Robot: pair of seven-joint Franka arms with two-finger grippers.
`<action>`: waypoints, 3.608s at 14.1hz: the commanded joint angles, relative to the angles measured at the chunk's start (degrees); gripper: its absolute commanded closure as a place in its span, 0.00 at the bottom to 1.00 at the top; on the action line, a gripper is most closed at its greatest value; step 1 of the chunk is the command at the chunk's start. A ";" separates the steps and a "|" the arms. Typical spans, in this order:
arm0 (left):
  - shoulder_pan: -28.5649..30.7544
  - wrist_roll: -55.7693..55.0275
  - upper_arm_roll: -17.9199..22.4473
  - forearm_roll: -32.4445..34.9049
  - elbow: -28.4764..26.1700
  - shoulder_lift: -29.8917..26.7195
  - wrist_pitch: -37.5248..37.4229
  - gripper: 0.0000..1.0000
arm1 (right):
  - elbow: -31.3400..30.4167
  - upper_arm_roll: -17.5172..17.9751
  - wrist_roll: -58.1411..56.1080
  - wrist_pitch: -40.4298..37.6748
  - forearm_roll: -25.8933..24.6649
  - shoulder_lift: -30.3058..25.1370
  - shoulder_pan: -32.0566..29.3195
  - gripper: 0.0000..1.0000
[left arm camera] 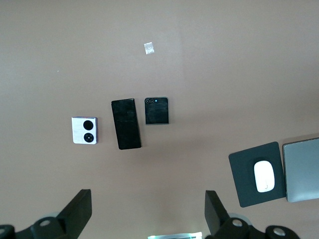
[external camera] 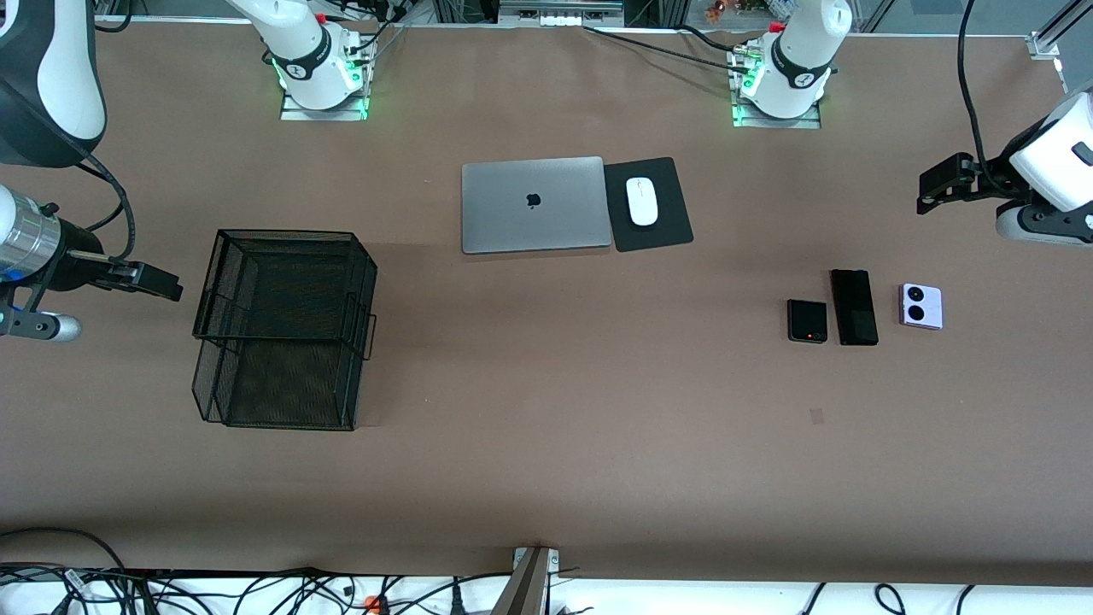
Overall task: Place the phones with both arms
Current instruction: 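Reach the left gripper toward the small black flip phone, then grasp the small black flip phone with the left gripper and lift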
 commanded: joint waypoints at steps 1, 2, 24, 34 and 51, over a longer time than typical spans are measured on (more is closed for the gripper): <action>-0.43 -0.25 0.34 1.28 -0.61 -0.54 0.51 0.00 | -0.72 0.18 1.18 0.47 0.91 -0.83 -0.20 0.00; -0.43 -0.25 0.34 1.19 -0.61 -0.54 0.51 0.00 | -0.55 0.18 0.84 0.21 0.73 -0.83 -0.20 0.00; 2.21 -0.07 0.16 1.19 -25.63 20.73 46.80 0.00 | -0.63 0.18 1.54 0.21 0.99 -0.83 -0.11 0.00; 2.12 -2.62 0.25 1.19 -42.09 18.09 64.84 0.00 | -0.72 0.18 1.54 0.21 0.99 -0.83 -0.20 0.00; 1.77 -6.14 0.25 1.19 -44.82 22.84 75.48 0.00 | -0.72 0.18 1.54 0.21 1.08 -0.75 -0.20 0.00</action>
